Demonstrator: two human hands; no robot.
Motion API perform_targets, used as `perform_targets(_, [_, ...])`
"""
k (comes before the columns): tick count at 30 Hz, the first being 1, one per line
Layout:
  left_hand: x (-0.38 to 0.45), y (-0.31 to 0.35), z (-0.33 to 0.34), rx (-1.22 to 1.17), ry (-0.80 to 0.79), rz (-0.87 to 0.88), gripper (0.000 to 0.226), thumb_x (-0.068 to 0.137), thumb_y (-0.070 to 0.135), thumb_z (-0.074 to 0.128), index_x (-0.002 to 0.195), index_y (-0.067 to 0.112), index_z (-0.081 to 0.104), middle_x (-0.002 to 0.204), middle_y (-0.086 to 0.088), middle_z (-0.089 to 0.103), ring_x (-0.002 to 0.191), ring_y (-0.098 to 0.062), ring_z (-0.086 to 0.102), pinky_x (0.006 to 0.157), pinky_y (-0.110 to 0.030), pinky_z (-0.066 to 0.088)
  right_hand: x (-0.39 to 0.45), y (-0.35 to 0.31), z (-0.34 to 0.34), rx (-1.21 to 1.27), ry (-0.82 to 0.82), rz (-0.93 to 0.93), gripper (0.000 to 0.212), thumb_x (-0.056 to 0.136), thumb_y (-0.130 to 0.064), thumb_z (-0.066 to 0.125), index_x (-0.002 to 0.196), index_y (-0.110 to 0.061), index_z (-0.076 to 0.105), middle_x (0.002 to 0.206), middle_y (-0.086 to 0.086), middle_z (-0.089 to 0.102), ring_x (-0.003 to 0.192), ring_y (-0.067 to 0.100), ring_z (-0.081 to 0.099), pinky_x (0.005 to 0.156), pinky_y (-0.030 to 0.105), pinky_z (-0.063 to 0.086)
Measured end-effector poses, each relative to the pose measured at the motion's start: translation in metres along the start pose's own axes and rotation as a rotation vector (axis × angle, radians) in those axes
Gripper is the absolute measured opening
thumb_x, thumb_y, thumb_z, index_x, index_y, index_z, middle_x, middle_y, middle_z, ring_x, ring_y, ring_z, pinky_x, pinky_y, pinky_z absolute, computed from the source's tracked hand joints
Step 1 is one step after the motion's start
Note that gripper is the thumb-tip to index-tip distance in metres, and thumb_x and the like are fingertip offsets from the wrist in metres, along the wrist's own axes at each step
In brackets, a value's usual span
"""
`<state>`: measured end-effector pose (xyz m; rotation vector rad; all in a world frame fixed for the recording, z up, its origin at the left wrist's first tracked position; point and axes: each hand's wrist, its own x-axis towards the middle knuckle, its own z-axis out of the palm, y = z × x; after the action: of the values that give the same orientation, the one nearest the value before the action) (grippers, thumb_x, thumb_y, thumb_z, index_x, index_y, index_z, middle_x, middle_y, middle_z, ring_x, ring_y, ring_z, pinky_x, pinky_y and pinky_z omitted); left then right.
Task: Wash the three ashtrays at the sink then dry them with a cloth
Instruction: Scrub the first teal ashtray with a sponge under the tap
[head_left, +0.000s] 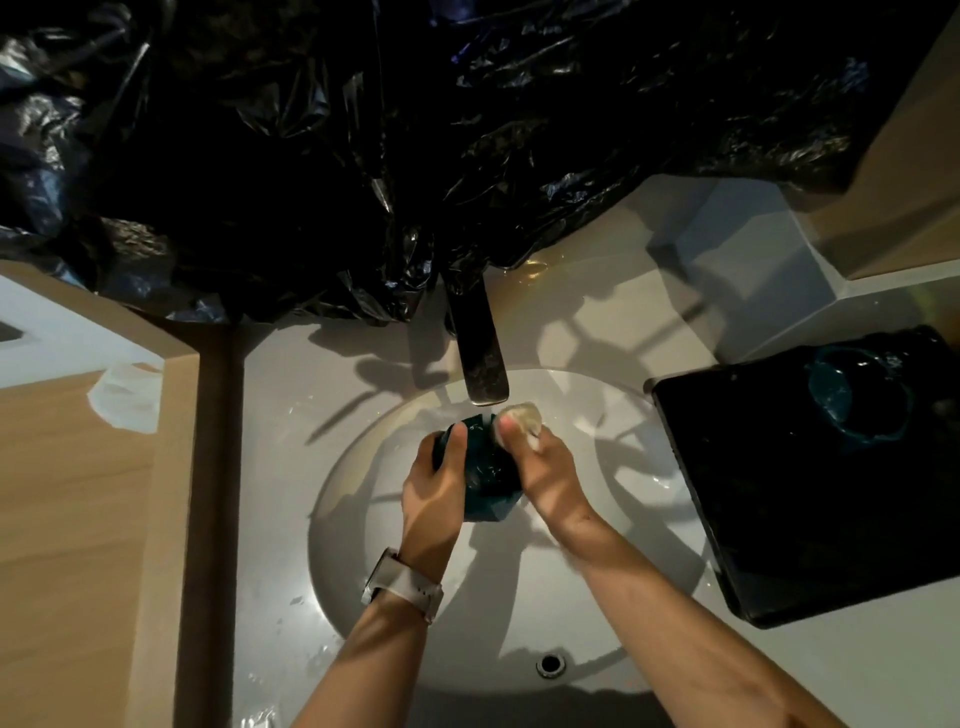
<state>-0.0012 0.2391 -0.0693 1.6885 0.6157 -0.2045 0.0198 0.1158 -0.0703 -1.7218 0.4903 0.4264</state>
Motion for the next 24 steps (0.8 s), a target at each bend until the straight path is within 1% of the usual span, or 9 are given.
perform_targets(1, [0.001, 0.001, -0.001, -0.010, 0.013, 0.014, 0.033, 0.094, 0.056, 0.053, 0.103, 0.027, 0.066, 0.097, 0.006, 0.073, 0.094, -0.012, 0.069, 0.079, -0.024, 0.054, 0.000, -0.002, 0.000, 0.001, -0.020, -0.009, 0.033, 0.094, -0.048, 0.051, 0.102, -0.019, 0.065, 0.093, -0.002, 0.070, 0.088, 0.011, 0.066, 0.075, 0.014, 0.049])
perform_targets(3, [0.005, 0.005, -0.003, 0.009, 0.034, 0.077, 0.034, 0.096, 0.053, 0.052, 0.105, 0.023, 0.066, 0.096, 0.007, 0.073, 0.092, -0.008, 0.069, 0.076, -0.016, 0.051, -0.012, 0.000, 0.004, 0.121, -0.073, 0.014, 0.031, 0.096, -0.042, 0.050, 0.105, -0.015, 0.063, 0.096, 0.003, 0.070, 0.089, 0.015, 0.067, 0.076, 0.020, 0.052])
perform_targets(6, [0.008, 0.010, -0.004, 0.005, 0.063, 0.084, 0.033, 0.097, 0.049, 0.051, 0.108, 0.020, 0.064, 0.096, 0.007, 0.071, 0.088, -0.004, 0.067, 0.065, -0.005, 0.047, -0.030, 0.007, 0.011, 0.345, -0.144, 0.090, 0.034, 0.099, -0.035, 0.047, 0.110, -0.006, 0.059, 0.092, 0.014, 0.064, 0.077, 0.023, 0.062, 0.058, 0.026, 0.053])
perform_targets(7, [0.008, 0.008, -0.003, -0.022, 0.078, 0.063, 0.033, 0.098, 0.049, 0.051, 0.109, 0.021, 0.063, 0.097, 0.005, 0.070, 0.090, -0.007, 0.067, 0.066, -0.007, 0.047, -0.028, 0.006, 0.013, 0.360, -0.147, 0.096, 0.035, 0.099, -0.037, 0.048, 0.112, -0.006, 0.059, 0.094, 0.014, 0.066, 0.079, 0.024, 0.063, 0.057, 0.027, 0.054])
perform_targets(11, [-0.002, 0.006, 0.000, -0.183, 0.111, -0.040, 0.037, 0.096, 0.050, 0.052, 0.112, 0.017, 0.061, 0.102, -0.002, 0.070, 0.093, -0.014, 0.069, 0.076, -0.026, 0.056, 0.004, -0.012, 0.015, 0.300, -0.081, 0.087, 0.042, 0.083, -0.047, 0.065, 0.110, -0.015, 0.065, 0.103, 0.009, 0.073, 0.098, 0.025, 0.069, 0.090, 0.041, 0.056])
perform_targets(14, [0.001, 0.008, -0.001, -0.280, 0.045, -0.149, 0.042, 0.095, 0.055, 0.051, 0.115, 0.019, 0.059, 0.107, -0.006, 0.069, 0.097, -0.022, 0.070, 0.081, -0.046, 0.060, 0.016, -0.013, 0.017, 0.184, -0.051, 0.029, 0.034, 0.084, -0.044, 0.066, 0.105, -0.018, 0.066, 0.099, 0.006, 0.073, 0.097, 0.022, 0.069, 0.089, 0.039, 0.055])
perform_targets(17, [0.012, 0.017, -0.012, -0.184, -0.046, -0.239, 0.032, 0.097, 0.048, 0.054, 0.108, 0.018, 0.055, 0.104, -0.006, 0.067, 0.090, -0.022, 0.068, 0.074, -0.043, 0.061, 0.015, -0.007, 0.017, 0.134, -0.025, -0.018, 0.048, 0.073, -0.058, 0.065, 0.103, -0.020, 0.066, 0.097, 0.002, 0.073, 0.093, 0.017, 0.069, 0.091, 0.040, 0.054])
perform_targets(19, [0.019, 0.023, -0.021, -0.078, -0.131, -0.250, 0.036, 0.097, 0.043, 0.056, 0.110, 0.009, 0.052, 0.104, -0.009, 0.065, 0.088, -0.022, 0.066, 0.072, -0.043, 0.061, 0.018, -0.004, 0.011, 0.094, -0.061, -0.038, 0.047, 0.076, -0.057, 0.066, 0.103, -0.019, 0.065, 0.097, 0.001, 0.072, 0.094, 0.016, 0.068, 0.092, 0.041, 0.053])
perform_targets(24, [0.033, 0.029, -0.025, 0.081, -0.326, -0.260, 0.043, 0.096, 0.055, 0.048, 0.114, 0.019, 0.062, 0.109, -0.011, 0.070, 0.100, -0.030, 0.068, 0.088, -0.056, 0.056, 0.021, -0.007, 0.006, 0.100, -0.153, -0.053, 0.043, 0.078, -0.057, 0.066, 0.100, -0.021, 0.068, 0.099, 0.004, 0.073, 0.096, 0.020, 0.068, 0.093, 0.042, 0.052])
